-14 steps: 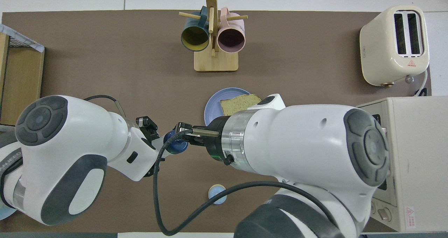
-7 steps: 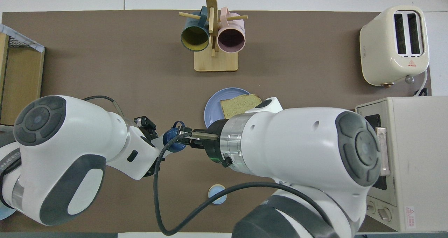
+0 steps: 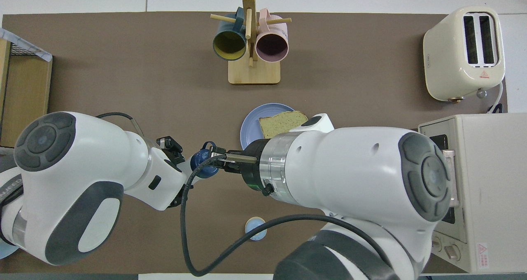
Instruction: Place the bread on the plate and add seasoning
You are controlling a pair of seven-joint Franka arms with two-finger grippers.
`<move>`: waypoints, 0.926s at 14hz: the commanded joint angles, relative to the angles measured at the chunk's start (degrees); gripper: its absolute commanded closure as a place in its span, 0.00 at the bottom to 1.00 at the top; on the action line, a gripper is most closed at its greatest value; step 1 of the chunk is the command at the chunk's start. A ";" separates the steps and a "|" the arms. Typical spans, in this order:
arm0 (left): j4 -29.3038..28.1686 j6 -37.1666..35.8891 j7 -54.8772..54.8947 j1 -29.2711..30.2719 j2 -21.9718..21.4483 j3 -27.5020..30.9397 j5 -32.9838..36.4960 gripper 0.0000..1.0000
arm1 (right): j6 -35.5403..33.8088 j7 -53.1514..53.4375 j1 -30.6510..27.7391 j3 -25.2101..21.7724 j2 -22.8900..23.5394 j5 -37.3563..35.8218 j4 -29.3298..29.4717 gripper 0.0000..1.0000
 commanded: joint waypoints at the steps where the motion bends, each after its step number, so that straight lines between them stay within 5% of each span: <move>1: -1.67 0.85 -0.97 -0.07 -1.84 -0.05 0.70 1.00 | 2.35 0.68 0.04 0.14 -0.68 1.06 -1.36 0.67; 13: -1.67 0.93 -1.23 0.01 -1.84 -0.05 0.70 1.00 | 3.76 0.59 0.48 0.14 -0.94 0.71 -2.15 0.78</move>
